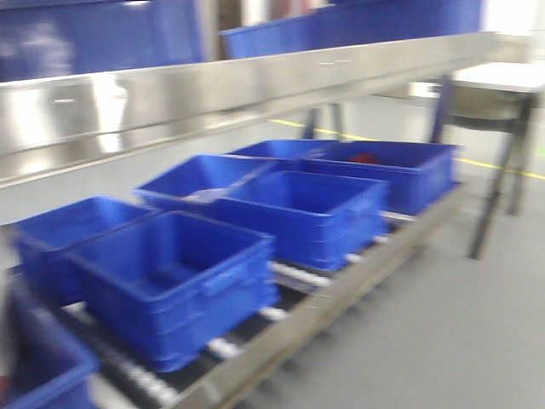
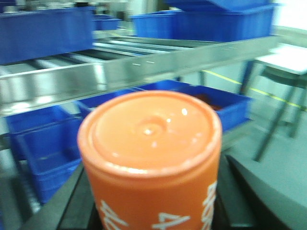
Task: Grab orange capacitor from left shelf to right conveyor
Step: 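Hold the cylinder in the right gripper and turn the base away from the shelf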
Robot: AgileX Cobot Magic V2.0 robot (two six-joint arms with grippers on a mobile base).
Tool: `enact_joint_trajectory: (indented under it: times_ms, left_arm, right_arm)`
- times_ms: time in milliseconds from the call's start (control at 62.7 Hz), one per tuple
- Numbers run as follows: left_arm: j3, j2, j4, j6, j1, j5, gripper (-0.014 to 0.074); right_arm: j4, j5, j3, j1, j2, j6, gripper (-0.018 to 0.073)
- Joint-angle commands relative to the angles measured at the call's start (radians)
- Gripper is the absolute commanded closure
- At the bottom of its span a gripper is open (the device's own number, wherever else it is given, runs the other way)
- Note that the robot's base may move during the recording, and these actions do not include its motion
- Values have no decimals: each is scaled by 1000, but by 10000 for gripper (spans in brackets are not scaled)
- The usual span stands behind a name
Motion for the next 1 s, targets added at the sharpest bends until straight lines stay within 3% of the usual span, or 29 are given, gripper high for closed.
enact_joint_trajectory:
  times_ms: [0,989]
  left_arm:
    - [-4,-11,-3,-2,2,-88,723]
    - [-4,-11,-3,-2,2,-88,723]
  right_arm:
    - [-14,-86,-24,0,13,-7,438]
    - [-14,-86,-24,0,13,-7,438]
